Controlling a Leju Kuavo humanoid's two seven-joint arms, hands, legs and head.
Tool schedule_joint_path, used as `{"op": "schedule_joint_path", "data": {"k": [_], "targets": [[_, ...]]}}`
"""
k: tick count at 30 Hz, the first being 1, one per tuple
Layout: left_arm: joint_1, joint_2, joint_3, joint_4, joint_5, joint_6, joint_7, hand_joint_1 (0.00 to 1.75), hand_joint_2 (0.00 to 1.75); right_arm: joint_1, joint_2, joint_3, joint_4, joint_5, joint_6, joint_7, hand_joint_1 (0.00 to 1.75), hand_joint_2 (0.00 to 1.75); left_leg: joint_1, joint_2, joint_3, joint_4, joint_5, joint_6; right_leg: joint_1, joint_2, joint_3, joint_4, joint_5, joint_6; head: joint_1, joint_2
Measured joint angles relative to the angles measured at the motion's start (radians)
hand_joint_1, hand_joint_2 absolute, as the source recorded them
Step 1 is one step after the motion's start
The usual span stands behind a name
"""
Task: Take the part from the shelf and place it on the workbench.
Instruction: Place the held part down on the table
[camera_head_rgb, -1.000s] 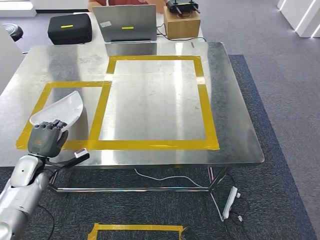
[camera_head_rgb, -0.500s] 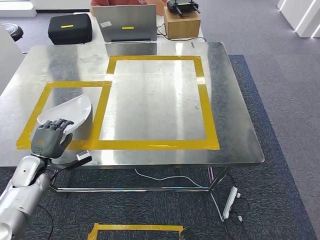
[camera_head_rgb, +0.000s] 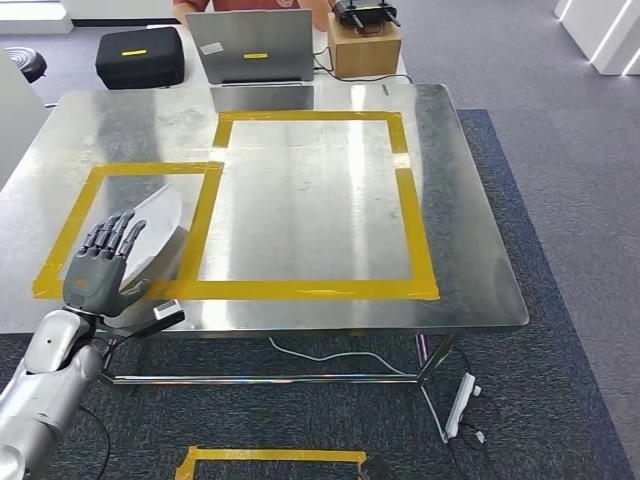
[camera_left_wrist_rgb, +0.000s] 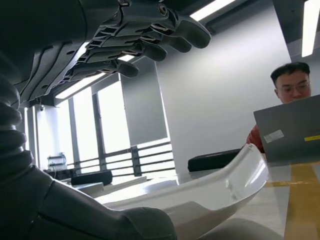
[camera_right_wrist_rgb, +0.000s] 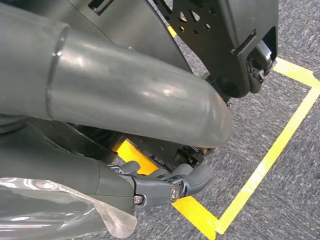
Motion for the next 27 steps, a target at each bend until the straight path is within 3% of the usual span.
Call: {"op": "schedule_joint_path", "data": {"k": [3, 14, 18, 20, 22, 24, 25, 26, 27], "targets": [[0.0, 0.0, 0.0, 0.0, 0.007, 0.0, -0.011, 0.0, 0.0, 0.0, 0.0, 0.0, 0.0, 0.0, 0.0, 0.0, 0.0, 0.0, 0.0, 0.0, 0.0, 0.0, 0.0, 0.0, 0.0, 0.0, 0.0, 0.0, 0.0, 0.0, 0.0, 0.0], [0.004, -0.007, 0.031, -0.029, 0.076, 0.0, -0.087, 0.0, 0.0, 0.0, 0.0, 0.0, -0.002, 0.003, -0.002, 0.0, 0.0, 0.0, 0.0, 0.0, 0.0, 0.0, 0.0, 0.0, 0.0, 0.0, 0.0, 0.0, 0.0, 0.0, 0.0, 0.0], [0.013, -0.02, 0.071, -0.077, 0.078, 0.0, -0.112, 0.0, 0.0, 0.001, 0.0, 0.0, -0.002, 0.002, -0.006, 0.001, 0.0, 0.0, -0.004, 0.001, -0.001, 0.004, 0.0, 0.013, -0.004, 0.0, 0.002, -0.009, 0.006, 0.011, -0.002, 0.0], [0.015, -0.026, 0.085, -0.097, 0.079, 0.0, -0.117, 0.0, 0.0, 0.0, 0.0, 0.0, -0.003, 0.002, -0.007, 0.0, 0.0, 0.0, 0.002, 0.006, 0.009, -0.02, 0.011, 0.022, -0.002, -0.005, -0.005, -0.002, -0.002, 0.015, -0.001, 0.0], [0.016, -0.031, 0.095, -0.11, 0.079, 0.001, -0.119, 0.0, 0.0, -0.001, 0.0, 0.0, -0.003, 0.002, -0.008, 0.0, 0.0, 0.0, 0.009, 0.011, 0.018, -0.04, 0.022, 0.028, -0.001, -0.017, -0.045, 0.073, -0.043, 0.019, 0.002, 0.0], [0.023, -0.036, 0.103, -0.114, 0.081, 0.001, -0.122, 0.0, 0.0, -0.002, -0.001, 0.0, -0.003, 0.002, -0.009, -0.001, 0.0, 0.0, 0.01, 0.016, 0.018, -0.041, 0.025, 0.029, -0.004, -0.024, -0.112, 0.202, -0.096, 0.026, 0.003, 0.0], [0.029, -0.039, 0.106, -0.116, 0.084, 0.001, -0.127, 0.0, 0.0, -0.002, -0.002, 0.0, -0.003, 0.002, -0.01, -0.001, 0.0, 0.0, 0.011, 0.019, 0.018, -0.04, 0.025, 0.028, -0.006, -0.025, -0.135, 0.244, -0.104, 0.03, 0.003, 0.0], [0.034, -0.042, 0.109, -0.118, 0.089, 0.001, -0.134, 0.0, 0.0, -0.004, -0.003, 0.0, -0.003, 0.002, -0.01, -0.001, 0.0, 0.0, 0.013, 0.02, 0.018, -0.038, 0.024, 0.026, -0.008, -0.026, -0.142, 0.253, -0.094, 0.034, 0.003, 0.0], [0.038, -0.045, 0.111, -0.122, 0.094, 0.001, -0.142, 0.0, 0.0, -0.004, -0.004, 0.0, -0.003, 0.002, -0.01, -0.001, 0.0, 0.0, 0.015, 0.02, 0.018, -0.035, 0.022, 0.022, -0.011, -0.026, -0.129, 0.222, -0.065, 0.038, 0.003, 0.0]]}}
